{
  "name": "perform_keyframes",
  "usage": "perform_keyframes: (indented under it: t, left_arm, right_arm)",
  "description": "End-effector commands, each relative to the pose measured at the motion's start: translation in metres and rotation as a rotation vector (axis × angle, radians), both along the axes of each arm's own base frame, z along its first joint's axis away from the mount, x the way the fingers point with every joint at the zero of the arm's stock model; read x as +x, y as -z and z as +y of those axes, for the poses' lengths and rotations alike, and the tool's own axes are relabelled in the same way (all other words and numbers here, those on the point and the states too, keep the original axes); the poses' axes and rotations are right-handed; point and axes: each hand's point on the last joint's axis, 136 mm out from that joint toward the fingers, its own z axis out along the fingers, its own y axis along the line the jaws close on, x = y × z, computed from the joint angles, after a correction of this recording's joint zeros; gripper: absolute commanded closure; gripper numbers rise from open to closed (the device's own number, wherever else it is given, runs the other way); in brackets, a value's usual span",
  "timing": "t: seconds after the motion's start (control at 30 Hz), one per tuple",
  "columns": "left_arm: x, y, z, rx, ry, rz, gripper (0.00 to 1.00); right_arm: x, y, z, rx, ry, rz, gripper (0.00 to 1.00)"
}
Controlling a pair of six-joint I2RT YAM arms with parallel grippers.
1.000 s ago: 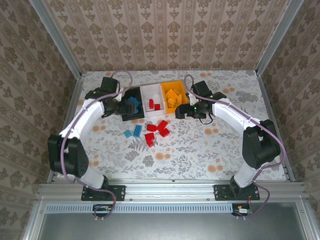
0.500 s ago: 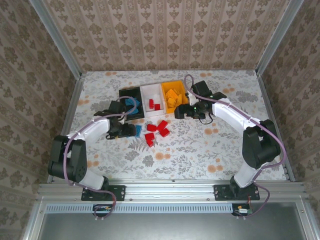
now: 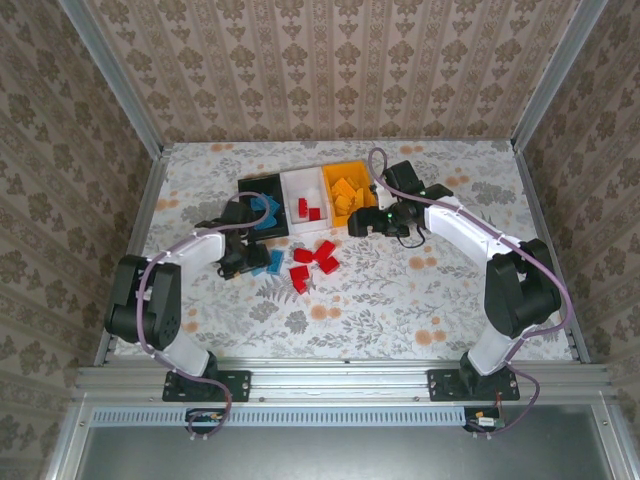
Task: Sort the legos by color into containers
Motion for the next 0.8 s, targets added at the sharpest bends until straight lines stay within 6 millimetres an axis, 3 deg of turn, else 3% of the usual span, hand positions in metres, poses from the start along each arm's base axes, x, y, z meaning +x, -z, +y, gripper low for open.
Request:
perform_keyframes:
  t: [0.0,0.13,0.5,0.77]
  left_arm:
    - [0.015,-0.005,0.000,-0.001,-0.060,-0.033,0.26]
    - [0.015,0.001,0.001,0.010,-0.058,-0.020,0.28]
    - [0.006,0.011,-0.001,-0.007,-0.037,0.002,0.55]
    - [0.003,0.006,-0.002,-0.019,-0.022,-0.006,0.64]
  right_arm:
    - [0.000,0.003,0.002,0.021,0.006,0.021,0.07]
    - [0.000,0.003,0.002,0.019,0.006,0.023,0.07]
    - [0.000,0.002,0.001,0.017,0.007,0.023,0.07]
    - [0.000,0.000,0.001,0.017,0.008,0.017,0.07]
